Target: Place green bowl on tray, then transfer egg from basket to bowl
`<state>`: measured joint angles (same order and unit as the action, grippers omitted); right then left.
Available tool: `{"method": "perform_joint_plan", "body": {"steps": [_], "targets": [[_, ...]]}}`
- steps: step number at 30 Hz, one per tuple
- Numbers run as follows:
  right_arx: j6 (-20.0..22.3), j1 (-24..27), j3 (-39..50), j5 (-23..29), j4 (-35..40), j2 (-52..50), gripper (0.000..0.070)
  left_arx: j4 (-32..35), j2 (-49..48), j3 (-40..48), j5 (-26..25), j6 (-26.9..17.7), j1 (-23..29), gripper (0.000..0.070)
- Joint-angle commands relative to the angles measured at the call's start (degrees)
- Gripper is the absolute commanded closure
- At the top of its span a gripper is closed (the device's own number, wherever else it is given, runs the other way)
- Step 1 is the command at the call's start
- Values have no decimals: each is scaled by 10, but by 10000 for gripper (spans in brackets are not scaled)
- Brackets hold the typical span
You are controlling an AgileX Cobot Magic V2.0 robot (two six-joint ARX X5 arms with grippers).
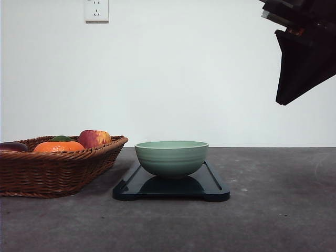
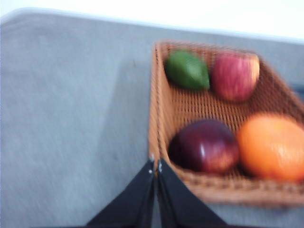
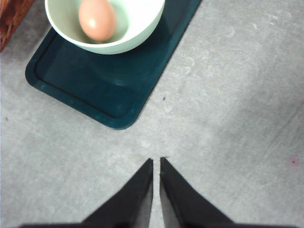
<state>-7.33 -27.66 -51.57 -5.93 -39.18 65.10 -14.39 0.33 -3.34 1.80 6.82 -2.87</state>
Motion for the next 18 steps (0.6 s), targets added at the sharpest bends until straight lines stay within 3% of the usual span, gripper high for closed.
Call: {"method": "perform_joint_plan", "body": {"steps": [1, 18], "targets": [[-1, -3, -6, 0, 4, 3, 683, 0, -1, 12, 2, -1, 0, 700], [-1, -3, -6, 0, 5, 3, 682, 3, -1, 13, 1, 3, 0, 700]]}}
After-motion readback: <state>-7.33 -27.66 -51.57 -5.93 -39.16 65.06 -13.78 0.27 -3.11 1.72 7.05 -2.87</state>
